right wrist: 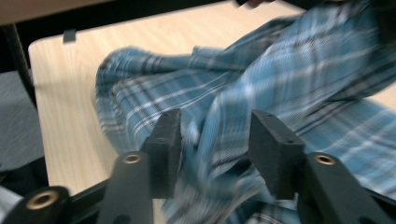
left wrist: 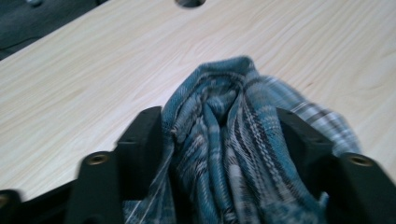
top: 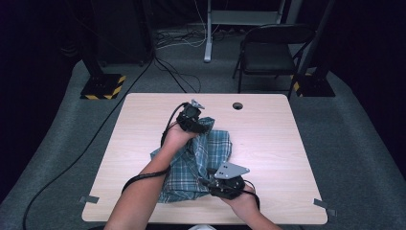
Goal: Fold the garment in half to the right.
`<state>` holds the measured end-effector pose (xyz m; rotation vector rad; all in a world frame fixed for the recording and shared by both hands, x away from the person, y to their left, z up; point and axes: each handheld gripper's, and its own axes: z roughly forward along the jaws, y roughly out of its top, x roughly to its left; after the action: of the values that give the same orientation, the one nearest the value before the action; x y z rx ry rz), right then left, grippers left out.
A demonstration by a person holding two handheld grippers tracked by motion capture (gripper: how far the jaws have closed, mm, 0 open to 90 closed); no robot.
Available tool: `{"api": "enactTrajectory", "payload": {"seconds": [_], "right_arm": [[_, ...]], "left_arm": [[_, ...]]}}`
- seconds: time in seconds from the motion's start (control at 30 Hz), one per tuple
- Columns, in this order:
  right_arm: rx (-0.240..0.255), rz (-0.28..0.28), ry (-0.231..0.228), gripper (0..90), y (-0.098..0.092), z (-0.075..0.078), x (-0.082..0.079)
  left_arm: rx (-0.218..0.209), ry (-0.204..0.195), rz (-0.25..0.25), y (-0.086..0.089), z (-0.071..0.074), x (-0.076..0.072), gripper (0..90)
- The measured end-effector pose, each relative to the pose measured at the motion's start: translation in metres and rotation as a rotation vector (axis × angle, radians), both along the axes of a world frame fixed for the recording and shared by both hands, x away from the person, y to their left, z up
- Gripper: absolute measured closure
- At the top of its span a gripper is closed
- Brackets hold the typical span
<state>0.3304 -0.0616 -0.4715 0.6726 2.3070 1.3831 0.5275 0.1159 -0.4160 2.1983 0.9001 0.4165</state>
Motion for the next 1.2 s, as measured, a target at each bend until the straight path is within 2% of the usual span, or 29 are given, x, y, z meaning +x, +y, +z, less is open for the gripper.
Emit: {"api": "enactTrajectory", "payload": {"seconds": [0.1,0.17,0.23,0.3,0.47,0.57,0.63,0.7,0.77,0.8,0.87,1.0,1.13,1.2], "right_arm": [[0.037,-0.021,-0.054,48.5,-0.007,0.011,-0.006],[0.052,-0.026,-0.084,46.9,-0.009,0.018,-0.008],[0.053,-0.024,-0.090,45.3,-0.007,0.021,-0.004],[0.049,-0.017,-0.076,44.3,-0.002,0.022,0.003],[0.040,0.004,-0.051,41.5,0.017,0.016,0.018],[-0.001,0.007,-0.045,40.2,0.029,0.009,0.026],[-0.032,0.004,-0.017,40.0,0.034,0.002,0.034],[-0.074,-0.011,-0.013,45.9,0.036,-0.004,0.040],[-0.108,-0.022,0.002,50.3,0.035,-0.012,0.045],[-0.119,-0.030,0.010,50.9,0.032,-0.015,0.046],[-0.118,-0.052,0.023,49.8,0.025,-0.018,0.047],[-0.099,-0.082,0.029,46.9,0.009,-0.016,0.045],[-0.083,-0.093,0.022,44.0,0.003,-0.012,0.043],[-0.079,-0.096,0.020,43.5,0.002,-0.012,0.041]], "left_arm": [[-0.016,-0.036,0.008,0.011,0.007,-0.006,26.3],[-0.030,-0.051,0.009,0.021,0.009,-0.010,24.6],[-0.026,-0.059,0.015,0.032,0.009,-0.012,23.9],[-0.030,-0.069,0.031,0.044,0.007,-0.014,23.3],[-0.069,-0.064,0.063,0.079,0.001,-0.019,22.0],[-0.090,-0.064,0.085,0.098,-0.003,-0.023,21.0],[-0.090,-0.076,0.099,0.109,-0.004,-0.026,20.6],[-0.098,-0.083,0.114,0.118,-0.003,-0.028,20.1],[-0.114,-0.084,0.125,0.124,0.000,-0.029,20.0],[-0.109,-0.085,0.126,0.127,0.001,-0.030,20.1],[-0.106,-0.084,0.131,0.133,0.000,-0.031,20.2],[-0.101,-0.048,0.148,0.147,-0.016,-0.032,21.1],[-0.100,-0.027,0.134,0.153,-0.033,-0.035,23.8],[-0.082,-0.015,0.119,0.153,-0.040,-0.037,24.1]]}}
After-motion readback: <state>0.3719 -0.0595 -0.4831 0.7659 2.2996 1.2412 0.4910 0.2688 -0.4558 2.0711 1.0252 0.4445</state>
